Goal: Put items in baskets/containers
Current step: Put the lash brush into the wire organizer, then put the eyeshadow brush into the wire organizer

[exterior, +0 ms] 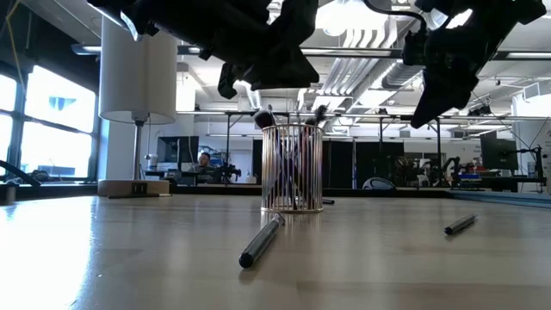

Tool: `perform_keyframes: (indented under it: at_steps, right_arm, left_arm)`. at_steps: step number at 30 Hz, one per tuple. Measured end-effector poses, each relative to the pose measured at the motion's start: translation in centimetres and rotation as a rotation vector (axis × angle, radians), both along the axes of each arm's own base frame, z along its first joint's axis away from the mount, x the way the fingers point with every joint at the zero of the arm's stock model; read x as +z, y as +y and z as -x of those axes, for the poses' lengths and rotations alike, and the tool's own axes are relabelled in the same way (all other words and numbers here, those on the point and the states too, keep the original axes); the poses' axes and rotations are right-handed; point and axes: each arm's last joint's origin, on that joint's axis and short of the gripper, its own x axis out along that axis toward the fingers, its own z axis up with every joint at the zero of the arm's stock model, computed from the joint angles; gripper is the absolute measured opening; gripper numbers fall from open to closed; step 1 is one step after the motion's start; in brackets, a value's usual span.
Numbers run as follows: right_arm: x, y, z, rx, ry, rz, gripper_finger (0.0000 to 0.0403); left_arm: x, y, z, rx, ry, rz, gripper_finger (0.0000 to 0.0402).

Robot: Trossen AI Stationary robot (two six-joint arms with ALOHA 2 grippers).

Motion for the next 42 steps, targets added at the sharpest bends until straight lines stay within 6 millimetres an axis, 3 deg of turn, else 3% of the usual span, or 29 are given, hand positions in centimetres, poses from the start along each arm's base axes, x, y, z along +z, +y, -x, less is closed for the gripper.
perform_keyframes:
  at_steps: [5,12,20,25,30,35,39,42]
  right_arm:
    - [0.2,0.0,-0.2,-0.002,-0.027,0.006,0.0024]
    - [0.2,0.0,-0.2,-0.003,-0.030,0.000,0.0023]
    - [0.1,0.1,-0.2,0.003,-0.027,-0.023,0.0021]
    - [0.1,0.1,-0.2,-0.007,-0.031,-0.042,0.0019]
    - [0.1,0.2,-0.2,-0.022,-0.036,-0.095,0.0018]
    - [0.0,1.1,-0.1,-0.048,-0.029,-0.171,0.0003]
    - [0.0,2.7,0.0,-0.120,-0.053,-0.245,0.0001]
    - [-0.2,4.4,0.1,-0.194,-0.069,-0.325,0.0001]
  left_arm:
    - [1.3,0.1,0.4,-0.002,-0.034,0.010,0.0128]
    - [6.7,0.4,1.5,-0.001,-0.122,0.036,0.0150]
    - [11.9,-0.3,1.5,-0.085,0.073,0.130,0.0109]
    - [14.6,-0.7,2.8,-0.268,0.329,0.395,0.0050]
    - [13.1,-1.7,3.6,-0.395,0.541,0.526,0.0005]
    - [8.9,-2.6,5.5,-0.364,0.780,0.539,0.0002]
    - [4.9,-2.4,7.2,-0.351,0.830,0.542,0.0001]
    - [3.1,-1.9,9.3,-0.412,0.759,0.577,0.0001]
